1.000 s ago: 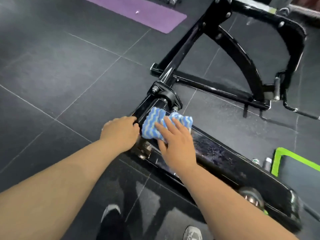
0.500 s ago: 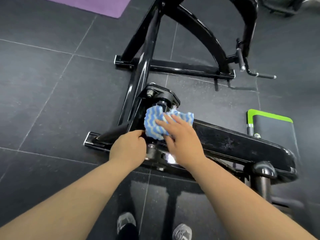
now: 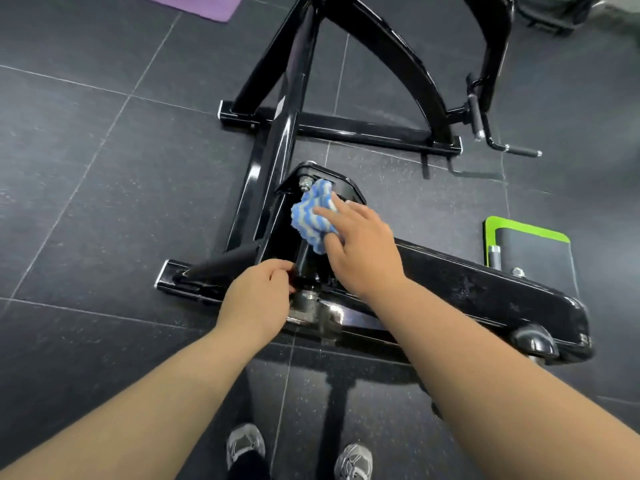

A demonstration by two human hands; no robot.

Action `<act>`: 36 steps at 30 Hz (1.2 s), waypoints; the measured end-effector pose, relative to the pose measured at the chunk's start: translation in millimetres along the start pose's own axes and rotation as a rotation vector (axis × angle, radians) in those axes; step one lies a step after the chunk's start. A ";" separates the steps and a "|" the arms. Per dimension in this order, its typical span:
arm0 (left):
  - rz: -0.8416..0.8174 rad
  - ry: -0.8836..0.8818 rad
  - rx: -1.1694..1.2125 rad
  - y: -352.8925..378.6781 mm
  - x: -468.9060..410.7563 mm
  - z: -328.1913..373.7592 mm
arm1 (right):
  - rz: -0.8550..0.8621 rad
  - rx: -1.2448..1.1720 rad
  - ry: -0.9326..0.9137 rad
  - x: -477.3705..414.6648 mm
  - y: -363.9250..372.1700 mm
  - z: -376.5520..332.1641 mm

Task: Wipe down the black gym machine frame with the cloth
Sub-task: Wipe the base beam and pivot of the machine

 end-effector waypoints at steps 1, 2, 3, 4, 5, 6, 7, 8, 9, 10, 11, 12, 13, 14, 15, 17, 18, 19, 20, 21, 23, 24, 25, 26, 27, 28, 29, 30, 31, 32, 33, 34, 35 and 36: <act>0.053 0.034 0.011 -1.9 3.0 2.1 | 0.032 0.023 -0.018 1.1 0.9 -5.8; 0.107 0.072 0.019 -4.3 5.8 5.3 | 0.060 0.029 -0.065 9.5 3.5 -10.1; 0.159 0.108 0.028 -7.1 9.4 8.4 | 0.073 0.027 -0.129 22.4 6.9 -12.8; 0.202 0.139 0.040 -9.7 12.3 10.0 | 0.080 0.019 -0.206 35.3 7.7 -15.2; 0.230 0.157 0.064 -12.0 14.2 10.7 | 0.073 0.020 -0.276 42.3 7.0 -16.6; 0.240 0.159 0.092 -12.8 15.1 10.4 | 0.063 0.047 -0.332 42.1 5.7 -16.2; 0.239 0.148 0.121 -12.9 14.3 9.1 | 0.054 0.102 -0.367 34.0 3.5 -17.8; 0.226 0.122 0.155 -12.8 12.0 5.9 | 0.040 0.187 -0.392 20.4 2.7 -22.0; 0.207 0.090 0.206 -12.5 9.6 3.0 | 0.009 0.295 -0.397 3.8 2.9 -28.2; 0.199 0.061 0.285 -13.4 6.6 -0.6 | -0.056 0.403 -0.392 -11.4 5.5 -36.8; 0.203 0.029 0.384 -16.6 3.9 -3.6 | -0.128 0.489 -0.379 -23.5 7.1 -46.5; 0.209 -0.014 0.483 -20.1 1.5 -6.7 | -0.183 0.557 -0.367 -30.6 9.6 -52.7; 0.209 -0.064 0.558 -23.7 -0.1 -9.6 | -0.227 0.593 -0.378 -31.6 11.2 -56.0; 0.197 -0.109 0.597 -27.7 -1.7 -14.5 | -0.263 0.581 -0.427 -26.3 11.3 -58.0; 0.169 -0.136 0.602 -31.4 -3.5 -18.0 | -0.282 0.532 -0.516 -16.8 9.0 -61.4; 0.092 -0.145 0.546 -34.6 -5.8 -22.9 | -0.361 0.433 -0.672 3.8 5.6 -64.1; 0.058 -0.145 0.519 -34.7 -6.7 -24.1 | -0.422 0.430 -0.688 4.6 6.7 -63.4; 0.036 -0.144 0.502 -34.9 -8.1 -24.6 | -0.449 0.471 -0.673 -2.9 9.0 -63.5; 0.024 -0.143 0.479 -34.6 -9.9 -24.5 | -0.452 0.539 -0.628 -15.2 12.9 -62.4; 0.018 -0.139 0.457 -34.3 -12.0 -24.1 | -0.443 0.619 -0.566 -28.9 14.7 -62.5; 0.035 -0.087 0.410 -38.0 -18.7 -18.7 | -0.446 0.778 -0.472 -49.8 17.0 -65.4; 0.047 -0.041 0.369 -41.9 -23.6 -14.6 | -0.444 0.814 -0.450 -55.4 19.0 -67.7; 0.046 0.005 0.315 -45.5 -28.0 -10.4 | -0.448 0.826 -0.431 -56.7 21.1 -69.6; 0.023 0.041 0.250 -47.2 -33.3 -7.4 | -0.462 0.815 -0.412 -54.0 21.3 -70.0; -0.020 0.062 0.192 -46.7 -36.5 -7.3 | -0.480 0.776 -0.417 -43.4 21.2 -70.7; -0.062 0.071 0.147 -44.7 -40.5 -7.1 | -0.471 0.702 -0.461 -33.0 19.9 -71.8; -0.107 0.068 0.116 -41.8 -42.8 -9.2 | -0.461 0.621 -0.516 -20.2 17.4 -74.4; -0.143 0.073 0.093 -39.7 -45.1 -11.9 | -0.478 0.566 -0.560 -8.6 15.1 -77.3; -0.158 0.093 0.069 -38.4 -46.9 -13.3 | -0.508 0.553 -0.583 -3.3 13.1 -77.5; -0.157 0.110 0.059 -39.1 -48.9 -15.0 | -0.536 0.577 -0.595 -6.1 14.3 -77.2; -0.151 0.113 0.064 -40.9 -50.2 -16.5 | -0.568 0.642 -0.578 -14.8 15.2 -77.6; -0.150 0.105 0.068 -42.6 -51.2 -18.2 | -0.608 0.726 -0.535 -26.8 17.9 -78.2; -0.148 0.100 0.069 -43.6 -51.8 -19.3 | -0.633 0.819 -0.483 -40.1 18.9 -79.4; -0.146 0.099 0.069 -45.1 -52.4 -20.6 | -0.661 0.899 -0.445 -51.7 20.6 -81.8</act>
Point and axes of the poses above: each hand's wrist, its own x-axis away from the middle knuckle, its own y-axis out of the palm, z = x × y, the point moved 6 cm from there along -x, towards the middle knuckle, and after that the axes turned 13 degrees about x, right-handed, at the moved point
